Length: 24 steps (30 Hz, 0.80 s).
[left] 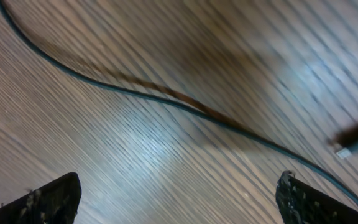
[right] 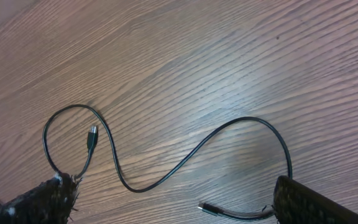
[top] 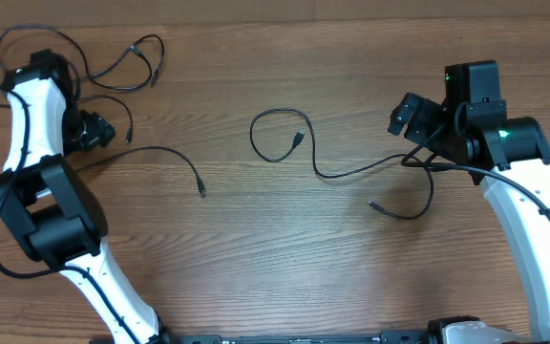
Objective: Untangle cables
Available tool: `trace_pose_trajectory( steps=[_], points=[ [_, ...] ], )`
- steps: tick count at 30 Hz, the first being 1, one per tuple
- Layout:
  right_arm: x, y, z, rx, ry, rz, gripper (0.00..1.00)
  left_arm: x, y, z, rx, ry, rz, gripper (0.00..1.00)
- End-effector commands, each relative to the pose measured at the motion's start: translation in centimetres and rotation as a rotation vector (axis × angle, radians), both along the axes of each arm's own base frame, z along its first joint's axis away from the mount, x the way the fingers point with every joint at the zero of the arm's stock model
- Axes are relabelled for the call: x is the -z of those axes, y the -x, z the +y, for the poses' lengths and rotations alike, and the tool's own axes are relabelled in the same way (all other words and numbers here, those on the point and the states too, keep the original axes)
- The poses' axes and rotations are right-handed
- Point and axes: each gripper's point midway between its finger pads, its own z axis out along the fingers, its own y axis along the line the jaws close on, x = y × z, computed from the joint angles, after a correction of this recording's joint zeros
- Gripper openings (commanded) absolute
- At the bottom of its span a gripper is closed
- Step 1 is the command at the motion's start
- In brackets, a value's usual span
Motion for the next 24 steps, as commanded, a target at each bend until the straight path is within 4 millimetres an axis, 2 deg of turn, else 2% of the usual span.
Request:
trace_pose_trajectory(
  steps=[1, 6, 10, 20, 24],
  points=[
    [-0.1, -0.1, -0.3, 0.006, 0.01, -0.005, 1.0, 0.3, 1.1, 2.1, -0.051, -0.019, 0.002, 1.0],
    [-0.1, -0.1, -0.3, 0.006, 0.01, -0.005, 1.0, 1.1, 2.0, 5.2, -0.125, -0.033, -0.034, 1.0],
    [-0.1, -0.1, -0.3, 0.006, 0.01, -0.005, 1.0, 2.1, 2.8, 6.8, -0.169, -0.035, -0.05, 0.99],
    [-0.1, -0.1, -0.3, 0.006, 0.01, -0.005, 1.0, 5.8, 4.4, 7.1, -0.209, 0.006, -0.066, 1.0],
    [-0.1, -0.1, -0.3, 0.006, 0.01, -0.005, 1.0, 6.9, 4.4, 7.0, -0.19, 0.002, -0.078, 1.0]
  ],
)
